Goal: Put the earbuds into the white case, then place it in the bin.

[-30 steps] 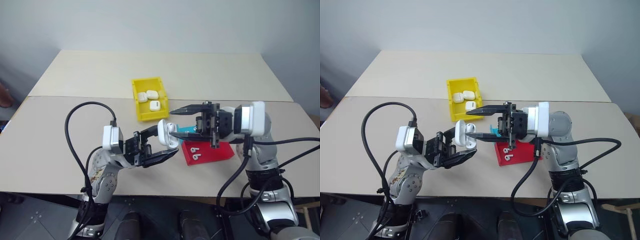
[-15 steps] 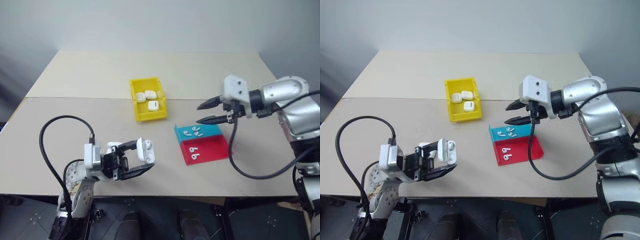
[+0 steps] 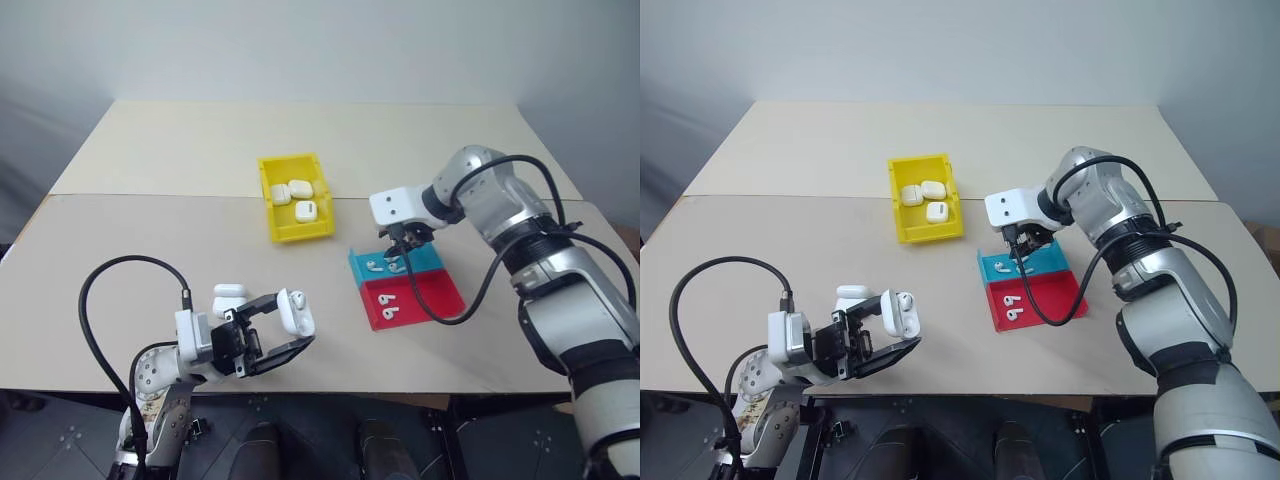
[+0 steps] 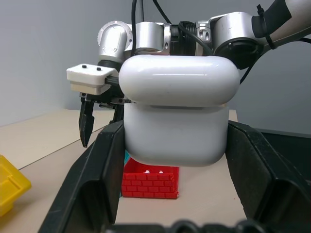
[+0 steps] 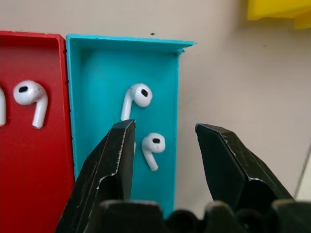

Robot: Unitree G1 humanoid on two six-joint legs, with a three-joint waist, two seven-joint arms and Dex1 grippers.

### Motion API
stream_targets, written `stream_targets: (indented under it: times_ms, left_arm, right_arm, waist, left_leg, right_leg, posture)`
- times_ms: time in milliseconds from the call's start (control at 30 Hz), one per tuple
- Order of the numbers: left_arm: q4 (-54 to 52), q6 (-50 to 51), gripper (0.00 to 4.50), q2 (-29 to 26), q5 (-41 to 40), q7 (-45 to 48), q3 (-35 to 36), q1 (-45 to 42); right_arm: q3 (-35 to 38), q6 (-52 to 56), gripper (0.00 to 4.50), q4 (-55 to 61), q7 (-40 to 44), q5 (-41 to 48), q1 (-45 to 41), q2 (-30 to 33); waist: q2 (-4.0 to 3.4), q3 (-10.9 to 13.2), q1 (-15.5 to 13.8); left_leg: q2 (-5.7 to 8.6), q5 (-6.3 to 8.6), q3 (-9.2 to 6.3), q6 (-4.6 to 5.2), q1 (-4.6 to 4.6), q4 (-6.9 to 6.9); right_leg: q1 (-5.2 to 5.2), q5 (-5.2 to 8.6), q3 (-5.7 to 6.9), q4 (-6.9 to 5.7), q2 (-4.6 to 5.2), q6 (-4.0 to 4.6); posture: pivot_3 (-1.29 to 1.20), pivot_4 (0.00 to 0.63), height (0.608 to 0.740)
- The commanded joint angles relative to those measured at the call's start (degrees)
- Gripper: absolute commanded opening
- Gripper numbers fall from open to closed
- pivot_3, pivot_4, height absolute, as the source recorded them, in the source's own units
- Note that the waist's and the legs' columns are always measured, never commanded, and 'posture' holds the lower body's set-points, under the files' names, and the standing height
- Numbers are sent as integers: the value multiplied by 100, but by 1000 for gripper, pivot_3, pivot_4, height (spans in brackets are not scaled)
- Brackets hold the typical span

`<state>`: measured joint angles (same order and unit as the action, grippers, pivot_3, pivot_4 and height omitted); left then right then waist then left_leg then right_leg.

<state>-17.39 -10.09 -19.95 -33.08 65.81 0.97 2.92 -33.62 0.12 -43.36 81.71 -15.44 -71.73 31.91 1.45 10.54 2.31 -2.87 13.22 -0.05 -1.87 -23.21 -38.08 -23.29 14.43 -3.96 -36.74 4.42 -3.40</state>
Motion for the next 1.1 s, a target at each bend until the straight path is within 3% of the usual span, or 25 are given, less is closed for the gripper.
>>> stream_targets:
  times_ms: [33, 433, 1100]
  left_arm:
    - [-168, -171, 2773, 31, 32, -91, -74, -40]
    - [-207, -38, 2773, -14, -45, -360, -164, -174]
    - [-163, -71, 2773, -39, -51, -293, -243, -200]
  right_arm:
    - [87, 44, 2442, 5, 86, -137, -165, -87]
    - [132, 620, 2442, -292, -101, -376, -49, -559]
    - [148, 689, 2442, -507, -192, -645, 70, -677]
  waist:
    - [-1, 1, 4]
    - [-2, 1, 7]
    - [-2, 1, 10]
  left_leg:
    - [0, 0, 0, 0, 0, 0]
    - [0, 0, 0, 0, 0, 0]
    - [0, 0, 0, 0, 0, 0]
  right_leg:
    - [-1, 0, 0, -2, 0, 0]
    - [-1, 0, 0, -2, -1, 0]
    - [-1, 0, 0, -2, -1, 0]
  posture:
    - [0, 150, 740]
    - [0, 150, 740]
    - [0, 150, 740]
